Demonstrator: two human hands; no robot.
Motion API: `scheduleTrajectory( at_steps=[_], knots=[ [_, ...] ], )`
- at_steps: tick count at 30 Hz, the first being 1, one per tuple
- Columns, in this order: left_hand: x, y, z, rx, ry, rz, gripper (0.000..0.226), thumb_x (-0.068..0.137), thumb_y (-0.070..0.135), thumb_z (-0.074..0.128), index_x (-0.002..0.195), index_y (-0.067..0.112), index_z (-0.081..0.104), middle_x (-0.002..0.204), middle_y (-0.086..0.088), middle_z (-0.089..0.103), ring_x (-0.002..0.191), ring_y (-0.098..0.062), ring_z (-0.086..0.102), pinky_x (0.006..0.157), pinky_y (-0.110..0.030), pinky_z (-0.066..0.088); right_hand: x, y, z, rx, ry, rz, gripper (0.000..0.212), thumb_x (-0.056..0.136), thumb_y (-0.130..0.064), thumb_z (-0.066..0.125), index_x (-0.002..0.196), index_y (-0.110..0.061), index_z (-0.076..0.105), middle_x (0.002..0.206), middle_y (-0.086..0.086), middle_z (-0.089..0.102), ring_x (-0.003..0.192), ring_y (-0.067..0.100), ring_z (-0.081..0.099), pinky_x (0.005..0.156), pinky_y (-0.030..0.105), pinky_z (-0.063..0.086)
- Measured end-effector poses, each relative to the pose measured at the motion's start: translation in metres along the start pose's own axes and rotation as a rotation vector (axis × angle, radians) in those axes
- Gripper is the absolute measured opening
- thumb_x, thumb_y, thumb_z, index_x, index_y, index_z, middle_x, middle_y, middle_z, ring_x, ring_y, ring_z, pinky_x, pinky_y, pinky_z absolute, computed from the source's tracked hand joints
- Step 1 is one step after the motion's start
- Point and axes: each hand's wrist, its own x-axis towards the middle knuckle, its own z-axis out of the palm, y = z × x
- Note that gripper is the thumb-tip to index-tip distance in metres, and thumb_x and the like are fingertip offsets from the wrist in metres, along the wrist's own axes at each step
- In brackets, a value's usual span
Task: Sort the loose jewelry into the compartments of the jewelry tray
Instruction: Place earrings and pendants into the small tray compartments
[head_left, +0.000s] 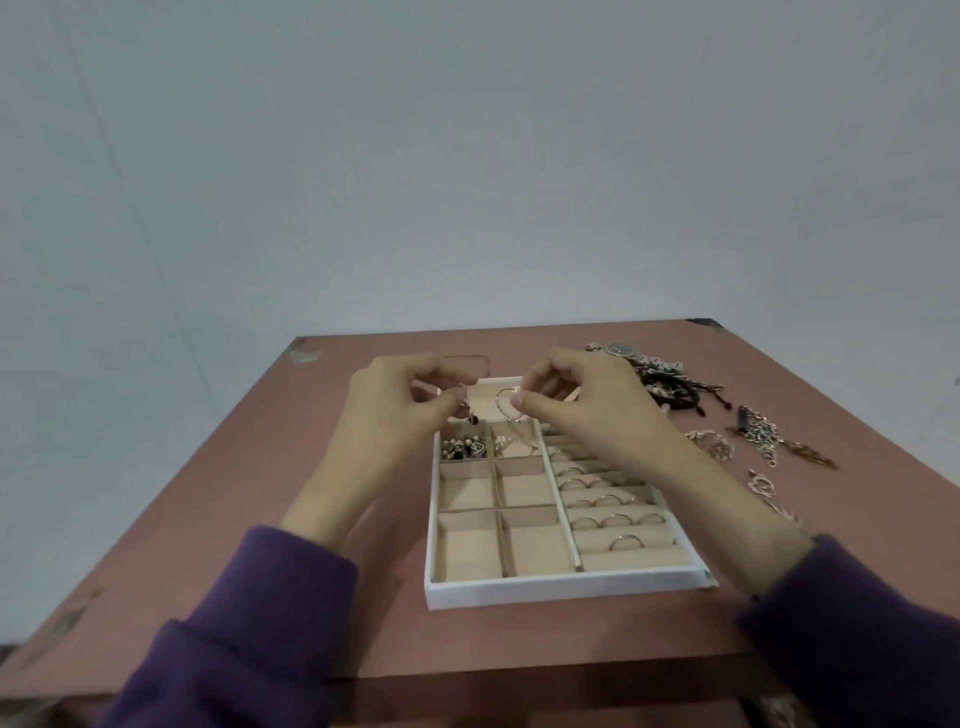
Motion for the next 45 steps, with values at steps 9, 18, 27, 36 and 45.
scheduleTrajectory(
  at_steps=[9, 18, 27, 36, 45],
  knots=[
    [0.004, -0.022, 0.003, 0.185, -0.117, 0.032, 0.014, 0.076, 0.015, 0.069, 0.076, 0.028, 0.074, 0.077, 0.001, 0.071, 0.072, -0.009, 0.062, 0.064, -0.013, 0.044, 0.004, 0.005, 0.003, -0.148, -0.029, -0.058, 0.013, 0.078, -0.027, 0.07, 0.07, -0.029, 0.06, 0.063, -0.012, 0.058, 0.063, 0.004, 0.053, 0.068, 0.026, 0.044],
    [0.001, -0.025, -0.001, 0.327, -0.157, 0.079, 0.021, 0.076, 0.012, 0.065, 0.079, 0.029, 0.076, 0.071, 0.011, 0.066, 0.067, 0.003, 0.052, 0.058, -0.003, 0.036, 0.006, -0.008, -0.003, -0.348, -0.217, -0.108, 0.012, 0.081, -0.032, 0.065, 0.071, -0.025, 0.063, 0.077, -0.009, 0.048, 0.084, 0.014, 0.048, 0.073, 0.026, 0.032],
    [-0.001, -0.022, -0.001, 0.413, -0.166, 0.077, 0.028, 0.073, 0.009, 0.055, 0.074, 0.029, 0.073, 0.079, 0.009, 0.062, 0.087, -0.014, 0.05, 0.08, -0.029, 0.042, 0.009, 0.0, 0.001, -0.628, -0.285, -0.176, 0.02, 0.086, -0.034, 0.059, 0.088, -0.02, 0.071, 0.095, -0.002, 0.053, 0.097, 0.013, 0.043, 0.085, 0.036, 0.043],
    [0.004, -0.031, 0.007, 0.438, -0.145, 0.177, 0.013, 0.08, 0.024, 0.062, 0.082, 0.032, 0.071, 0.092, 0.012, 0.057, 0.097, -0.011, 0.038, 0.079, -0.016, 0.032, 0.009, -0.001, 0.002, -0.563, -0.223, -0.235, 0.012, 0.085, -0.032, 0.058, 0.093, -0.025, 0.062, 0.077, -0.013, 0.04, 0.083, 0.007, 0.037, 0.08, 0.032, 0.04],
    [0.009, -0.03, 0.022, 0.471, -0.185, 0.146, 0.022, 0.073, 0.045, 0.067, 0.069, 0.024, 0.065, 0.093, 0.008, 0.053, 0.099, -0.013, 0.035, 0.08, -0.018, 0.026, 0.01, 0.004, 0.002, -0.454, -0.119, -0.222, 0.008, 0.084, -0.027, 0.06, 0.082, -0.022, 0.065, 0.071, -0.01, 0.045, 0.078, 0.012, 0.045, 0.074, 0.031, 0.038]
  ],
)
